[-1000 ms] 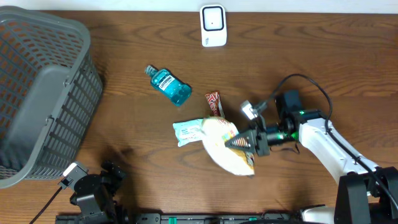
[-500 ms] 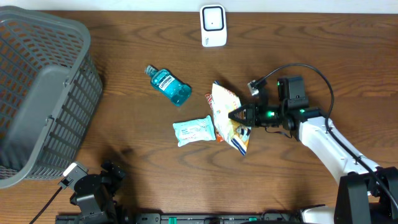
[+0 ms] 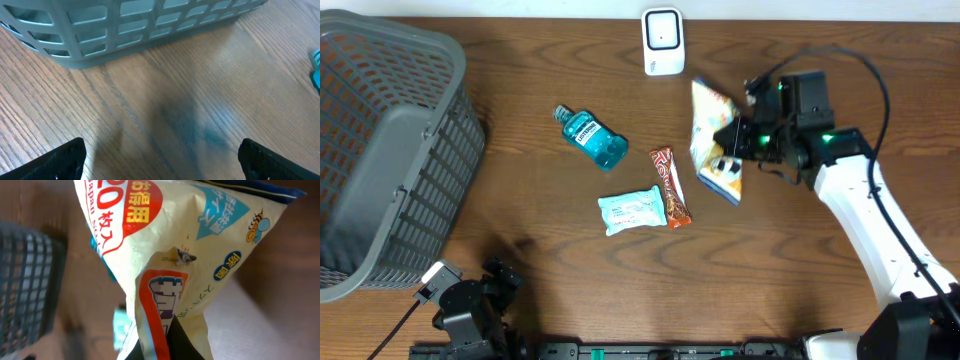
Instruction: Scan the item barcode
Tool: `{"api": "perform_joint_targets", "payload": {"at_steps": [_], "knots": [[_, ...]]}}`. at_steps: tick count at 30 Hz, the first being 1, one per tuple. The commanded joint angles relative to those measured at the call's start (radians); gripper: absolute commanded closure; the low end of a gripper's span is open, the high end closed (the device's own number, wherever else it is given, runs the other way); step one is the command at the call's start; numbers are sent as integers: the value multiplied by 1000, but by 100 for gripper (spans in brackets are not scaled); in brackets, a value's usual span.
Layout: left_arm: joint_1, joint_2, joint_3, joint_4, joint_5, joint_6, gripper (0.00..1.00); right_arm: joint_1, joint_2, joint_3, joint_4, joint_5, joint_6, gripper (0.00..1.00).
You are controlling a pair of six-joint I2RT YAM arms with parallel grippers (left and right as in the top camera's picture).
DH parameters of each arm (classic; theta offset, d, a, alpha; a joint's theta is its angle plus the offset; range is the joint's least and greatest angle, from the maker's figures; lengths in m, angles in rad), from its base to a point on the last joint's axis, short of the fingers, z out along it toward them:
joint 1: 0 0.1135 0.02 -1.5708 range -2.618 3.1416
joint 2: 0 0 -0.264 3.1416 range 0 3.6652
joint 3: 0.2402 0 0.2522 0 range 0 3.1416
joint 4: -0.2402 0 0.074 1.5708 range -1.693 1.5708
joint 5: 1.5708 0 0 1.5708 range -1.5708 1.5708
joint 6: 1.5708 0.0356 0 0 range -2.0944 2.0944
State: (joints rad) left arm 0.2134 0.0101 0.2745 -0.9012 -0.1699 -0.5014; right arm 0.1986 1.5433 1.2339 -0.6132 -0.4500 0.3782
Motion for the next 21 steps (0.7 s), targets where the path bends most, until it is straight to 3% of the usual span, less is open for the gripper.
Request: {"api": "perform_joint_targets", "payload": {"at_steps": [1,7,11,17,21], "knots": [[3,-5,-8,-32,-2,6,2,0,47,71,0,63,-64,99],[3,-5,-8,-32,-2,6,2,-1,200,177,-4,-92,-171,99],[3,-5,-8,-32,-2,6,2,-13,323,270,-21,-421,-303,99],[3,-5,-8,-32,-2,6,2,-70,441,319,-17,-906,-312,99],[3,-5,-8,-32,-2,6,2,-98,460,315,-77,-1091,-313,99]]}}
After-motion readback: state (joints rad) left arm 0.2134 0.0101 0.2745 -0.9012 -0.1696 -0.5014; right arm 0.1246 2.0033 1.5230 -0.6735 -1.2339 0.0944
